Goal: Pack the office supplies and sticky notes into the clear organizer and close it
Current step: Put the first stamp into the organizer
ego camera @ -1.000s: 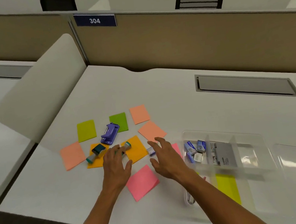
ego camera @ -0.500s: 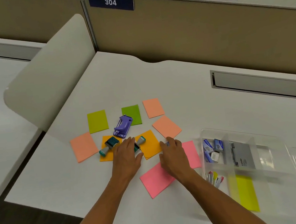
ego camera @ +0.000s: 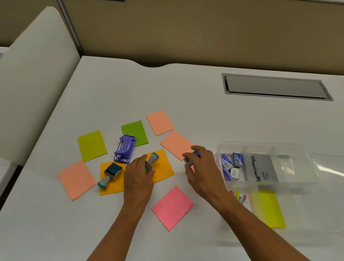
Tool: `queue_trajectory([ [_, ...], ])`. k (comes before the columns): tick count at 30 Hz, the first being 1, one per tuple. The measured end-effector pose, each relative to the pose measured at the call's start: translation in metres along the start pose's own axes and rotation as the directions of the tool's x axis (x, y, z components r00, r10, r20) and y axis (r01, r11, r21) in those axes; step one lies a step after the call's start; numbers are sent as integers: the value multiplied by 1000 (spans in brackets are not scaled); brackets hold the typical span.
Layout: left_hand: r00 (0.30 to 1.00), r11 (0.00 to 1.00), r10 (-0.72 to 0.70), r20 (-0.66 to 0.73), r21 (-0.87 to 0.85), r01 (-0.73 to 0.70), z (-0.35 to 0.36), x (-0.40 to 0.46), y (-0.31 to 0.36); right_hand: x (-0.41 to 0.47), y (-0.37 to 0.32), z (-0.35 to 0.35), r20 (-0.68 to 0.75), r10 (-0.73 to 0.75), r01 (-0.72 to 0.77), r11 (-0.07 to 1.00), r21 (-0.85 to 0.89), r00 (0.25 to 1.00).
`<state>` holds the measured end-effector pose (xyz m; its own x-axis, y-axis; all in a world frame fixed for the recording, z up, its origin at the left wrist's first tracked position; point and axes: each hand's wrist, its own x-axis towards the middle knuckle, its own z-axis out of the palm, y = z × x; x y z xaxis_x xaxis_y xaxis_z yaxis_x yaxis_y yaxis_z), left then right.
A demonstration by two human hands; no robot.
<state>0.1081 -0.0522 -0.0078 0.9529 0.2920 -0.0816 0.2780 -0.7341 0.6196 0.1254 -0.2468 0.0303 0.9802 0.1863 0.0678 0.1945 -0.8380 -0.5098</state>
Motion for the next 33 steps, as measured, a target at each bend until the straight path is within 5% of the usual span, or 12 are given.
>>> queue_trajectory([
  [12,986,975,164,-13,-150,-164,13,-12,50,-22,66,-41,-157,280,-268,959,95,947],
  [33,946,935,322,44,-170,-310,58,-70,147,-54,115,-69,-67,186,-173,970,173,980],
])
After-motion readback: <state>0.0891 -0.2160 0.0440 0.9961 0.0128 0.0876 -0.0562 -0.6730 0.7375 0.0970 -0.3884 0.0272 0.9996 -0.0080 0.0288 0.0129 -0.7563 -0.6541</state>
